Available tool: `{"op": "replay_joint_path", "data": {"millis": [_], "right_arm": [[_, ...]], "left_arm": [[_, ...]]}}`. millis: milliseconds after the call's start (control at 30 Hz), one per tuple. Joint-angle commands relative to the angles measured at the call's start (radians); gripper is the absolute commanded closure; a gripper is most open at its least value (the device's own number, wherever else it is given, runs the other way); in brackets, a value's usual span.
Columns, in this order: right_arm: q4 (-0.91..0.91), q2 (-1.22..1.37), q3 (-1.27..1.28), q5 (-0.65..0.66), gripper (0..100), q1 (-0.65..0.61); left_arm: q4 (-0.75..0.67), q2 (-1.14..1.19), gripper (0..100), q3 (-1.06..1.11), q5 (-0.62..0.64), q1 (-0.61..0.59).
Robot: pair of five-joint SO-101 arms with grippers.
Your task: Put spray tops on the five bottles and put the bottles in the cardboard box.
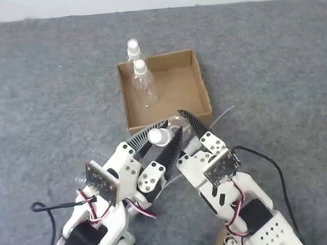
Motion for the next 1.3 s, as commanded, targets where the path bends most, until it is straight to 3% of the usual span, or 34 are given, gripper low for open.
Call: {"op": "replay_joint_path", "data": {"millis": [0,433,567,867,967,1133,1267], "right_arm": [[-0.002,-0.036,0.018,-0.015,97.2,0.036],[-0.002,-0.036,0.018,-0.015,97.2,0.031],[-0.002,-0.036,0.018,-0.015,97.2,0.031],[0.024,-0.038,0.018,-0.014,97.2,0.03],[0.024,-0.038,0.018,-0.014,97.2,0.03],[0.024,-0.036,0.018,-0.011,97.2,0.03],[0.027,-0.036,0.018,-0.008,97.2,0.015]], "left_arm": [[0.015,-0.014,96,-0.005,-0.026,-0.006],[0.021,-0.014,91,-0.008,-0.221,-0.008],[0.098,-0.014,86,-0.061,-0.216,-0.008],[0.304,-0.015,85,-0.234,-0.215,-0.008],[0.324,-0.015,86,-0.26,-0.176,-0.017],[0.322,-0.017,86,-0.285,-0.11,-0.14],[0.321,-0.017,87,-0.28,-0.11,-0.149]]}}
